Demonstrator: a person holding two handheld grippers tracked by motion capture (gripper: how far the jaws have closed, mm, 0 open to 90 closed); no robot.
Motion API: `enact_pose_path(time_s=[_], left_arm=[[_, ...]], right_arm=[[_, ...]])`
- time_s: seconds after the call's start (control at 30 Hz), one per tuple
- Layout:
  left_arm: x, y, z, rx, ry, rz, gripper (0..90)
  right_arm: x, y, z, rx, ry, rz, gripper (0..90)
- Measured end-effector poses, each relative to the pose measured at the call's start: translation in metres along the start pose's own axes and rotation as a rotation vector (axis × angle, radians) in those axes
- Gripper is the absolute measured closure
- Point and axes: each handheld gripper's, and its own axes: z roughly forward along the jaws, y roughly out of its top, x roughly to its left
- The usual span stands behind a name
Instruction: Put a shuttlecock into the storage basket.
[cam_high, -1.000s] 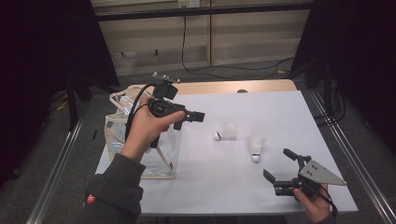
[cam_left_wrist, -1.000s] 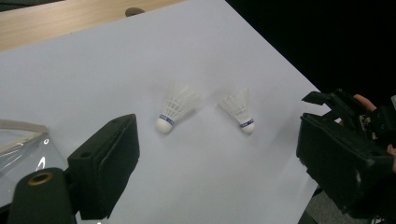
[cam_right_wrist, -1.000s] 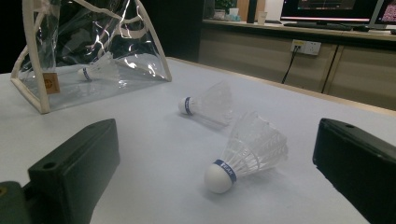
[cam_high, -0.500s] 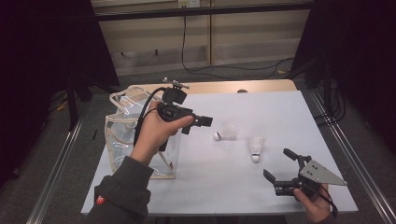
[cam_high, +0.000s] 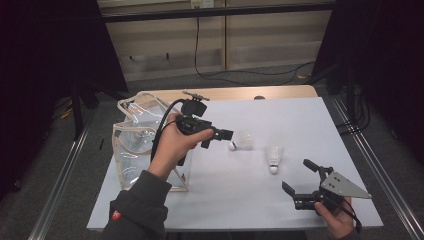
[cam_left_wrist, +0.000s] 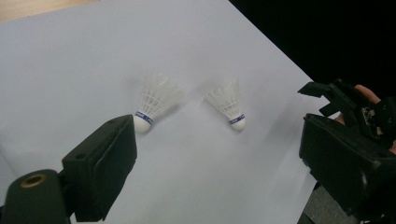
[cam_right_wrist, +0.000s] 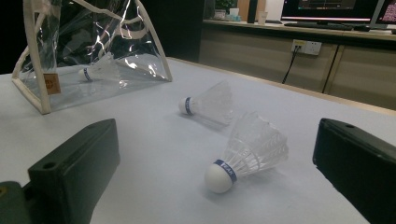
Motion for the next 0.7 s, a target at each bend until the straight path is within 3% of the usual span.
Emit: enact_pose_path(time_s=[0.7], left_arm=[[-0.002, -0.01, 0.025, 0.017, 0.011, 0.019, 9.0]], right_arm=[[0.0, 0.0, 0.0, 0.0, 0.0, 0.0, 0.3]])
